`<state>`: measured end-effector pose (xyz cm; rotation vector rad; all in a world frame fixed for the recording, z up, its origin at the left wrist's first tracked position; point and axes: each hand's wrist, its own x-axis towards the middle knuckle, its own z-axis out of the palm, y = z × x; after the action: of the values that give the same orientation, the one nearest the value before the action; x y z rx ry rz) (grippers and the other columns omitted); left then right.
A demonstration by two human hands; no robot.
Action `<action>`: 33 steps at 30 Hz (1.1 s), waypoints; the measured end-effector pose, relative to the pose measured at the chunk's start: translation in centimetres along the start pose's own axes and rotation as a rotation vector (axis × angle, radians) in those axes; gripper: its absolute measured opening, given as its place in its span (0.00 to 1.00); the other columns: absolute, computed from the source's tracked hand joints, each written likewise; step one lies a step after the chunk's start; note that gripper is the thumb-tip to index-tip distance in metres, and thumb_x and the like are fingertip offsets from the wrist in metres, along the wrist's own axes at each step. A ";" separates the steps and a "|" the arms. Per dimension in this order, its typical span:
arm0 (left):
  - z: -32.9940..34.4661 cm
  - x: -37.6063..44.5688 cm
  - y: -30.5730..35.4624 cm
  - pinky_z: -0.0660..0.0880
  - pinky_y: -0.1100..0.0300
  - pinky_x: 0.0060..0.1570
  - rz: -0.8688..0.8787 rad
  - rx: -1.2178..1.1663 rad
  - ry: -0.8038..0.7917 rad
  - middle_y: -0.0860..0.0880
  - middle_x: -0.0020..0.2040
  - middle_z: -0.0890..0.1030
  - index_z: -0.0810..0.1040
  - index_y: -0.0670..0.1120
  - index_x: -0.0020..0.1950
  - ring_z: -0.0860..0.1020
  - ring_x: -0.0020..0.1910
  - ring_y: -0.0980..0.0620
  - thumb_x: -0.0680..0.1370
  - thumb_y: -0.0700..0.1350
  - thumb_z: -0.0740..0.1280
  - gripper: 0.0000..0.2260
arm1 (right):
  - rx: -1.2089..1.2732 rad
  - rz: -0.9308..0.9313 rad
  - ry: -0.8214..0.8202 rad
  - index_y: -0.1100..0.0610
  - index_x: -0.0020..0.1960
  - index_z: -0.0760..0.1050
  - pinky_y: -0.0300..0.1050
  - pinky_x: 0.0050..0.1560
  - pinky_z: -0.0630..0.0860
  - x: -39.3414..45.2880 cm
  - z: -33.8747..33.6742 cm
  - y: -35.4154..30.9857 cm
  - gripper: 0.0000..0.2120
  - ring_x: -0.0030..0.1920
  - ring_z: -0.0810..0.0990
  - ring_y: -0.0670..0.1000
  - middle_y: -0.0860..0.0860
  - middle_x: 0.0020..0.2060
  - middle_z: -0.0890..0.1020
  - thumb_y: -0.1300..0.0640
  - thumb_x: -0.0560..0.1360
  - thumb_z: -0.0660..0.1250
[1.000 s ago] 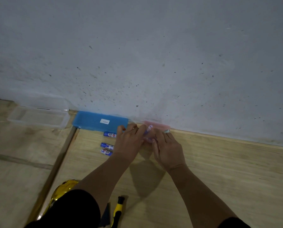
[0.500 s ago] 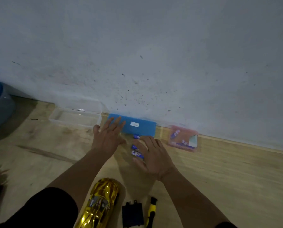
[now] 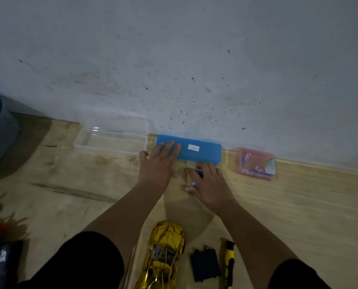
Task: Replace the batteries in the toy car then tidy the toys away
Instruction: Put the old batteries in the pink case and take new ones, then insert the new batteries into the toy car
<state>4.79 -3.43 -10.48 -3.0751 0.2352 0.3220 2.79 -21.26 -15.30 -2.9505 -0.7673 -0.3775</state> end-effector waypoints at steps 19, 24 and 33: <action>0.4 0.0 -0.2 0.57 0.44 0.67 0.064 0.021 0.003 0.54 0.78 0.40 0.36 0.53 0.76 0.44 0.77 0.49 0.80 0.58 0.55 0.34 | -0.142 0.062 0.171 0.56 0.56 0.67 0.40 0.18 0.69 -1.2 -0.1 -1.6 0.16 0.26 0.75 0.50 0.52 0.33 0.77 0.46 0.77 0.54; 0.6 -0.1 -0.2 0.57 0.43 0.66 0.064 0.015 0.008 0.53 0.78 0.41 0.36 0.53 0.77 0.45 0.77 0.49 0.80 0.58 0.55 0.33 | -0.100 0.074 0.202 0.55 0.64 0.66 0.40 0.17 0.69 -1.1 -0.3 -1.5 0.19 0.22 0.72 0.49 0.54 0.34 0.75 0.47 0.77 0.55; -1.2 -2.5 -0.6 0.54 0.41 0.68 0.071 -0.143 0.112 0.51 0.79 0.45 0.42 0.62 0.76 0.46 0.77 0.47 0.78 0.64 0.52 0.31 | -0.070 0.252 0.242 0.55 0.65 0.70 0.39 0.17 0.67 -2.4 -5.0 -3.0 0.23 0.20 0.66 0.50 0.54 0.32 0.74 0.44 0.75 0.56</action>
<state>2.75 -2.53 -8.79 -3.2361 0.3398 0.1755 -1.83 -20.45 -11.04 -2.9372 -0.3567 -0.7348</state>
